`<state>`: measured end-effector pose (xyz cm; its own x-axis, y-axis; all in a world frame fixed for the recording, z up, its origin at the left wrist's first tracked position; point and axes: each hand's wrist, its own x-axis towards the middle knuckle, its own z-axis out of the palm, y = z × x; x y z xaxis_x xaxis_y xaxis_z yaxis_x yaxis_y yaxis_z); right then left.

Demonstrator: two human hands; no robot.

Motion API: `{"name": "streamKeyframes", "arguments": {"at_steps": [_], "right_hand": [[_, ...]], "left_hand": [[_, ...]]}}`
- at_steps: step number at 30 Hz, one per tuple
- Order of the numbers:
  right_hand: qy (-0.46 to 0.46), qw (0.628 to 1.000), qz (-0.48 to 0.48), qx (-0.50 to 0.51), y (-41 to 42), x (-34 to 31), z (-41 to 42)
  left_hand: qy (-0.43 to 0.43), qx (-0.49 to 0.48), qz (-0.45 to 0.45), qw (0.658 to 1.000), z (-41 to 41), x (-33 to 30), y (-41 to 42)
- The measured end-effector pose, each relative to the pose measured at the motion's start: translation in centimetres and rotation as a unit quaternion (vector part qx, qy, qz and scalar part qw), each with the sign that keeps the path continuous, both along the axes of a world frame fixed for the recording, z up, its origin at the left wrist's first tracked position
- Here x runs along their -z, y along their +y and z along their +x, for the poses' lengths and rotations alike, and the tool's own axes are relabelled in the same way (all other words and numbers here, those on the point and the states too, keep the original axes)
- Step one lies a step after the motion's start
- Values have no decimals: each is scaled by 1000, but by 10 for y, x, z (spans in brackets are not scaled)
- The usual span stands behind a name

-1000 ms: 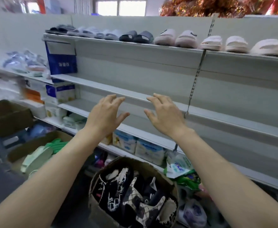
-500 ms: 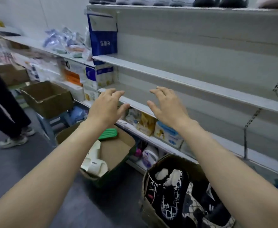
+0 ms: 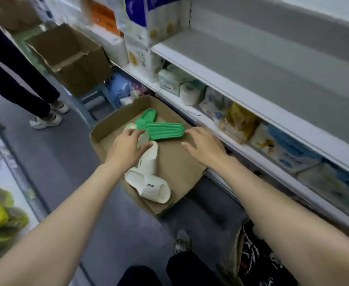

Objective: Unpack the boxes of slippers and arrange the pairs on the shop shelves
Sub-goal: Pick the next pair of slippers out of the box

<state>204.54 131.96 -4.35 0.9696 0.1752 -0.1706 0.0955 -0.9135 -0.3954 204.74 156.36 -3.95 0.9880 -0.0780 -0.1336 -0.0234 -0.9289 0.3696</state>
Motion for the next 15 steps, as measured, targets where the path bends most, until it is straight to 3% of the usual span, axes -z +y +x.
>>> {"name": "streamKeyframes", "arguments": {"at_steps": [8, 15], "right_hand": [[254, 967, 25, 10, 68, 145, 38], [411, 899, 116, 93, 122, 239, 53]], "left_hand": [[187, -53, -38, 980, 15, 145, 62], [272, -24, -52, 961, 62, 225, 109]]}}
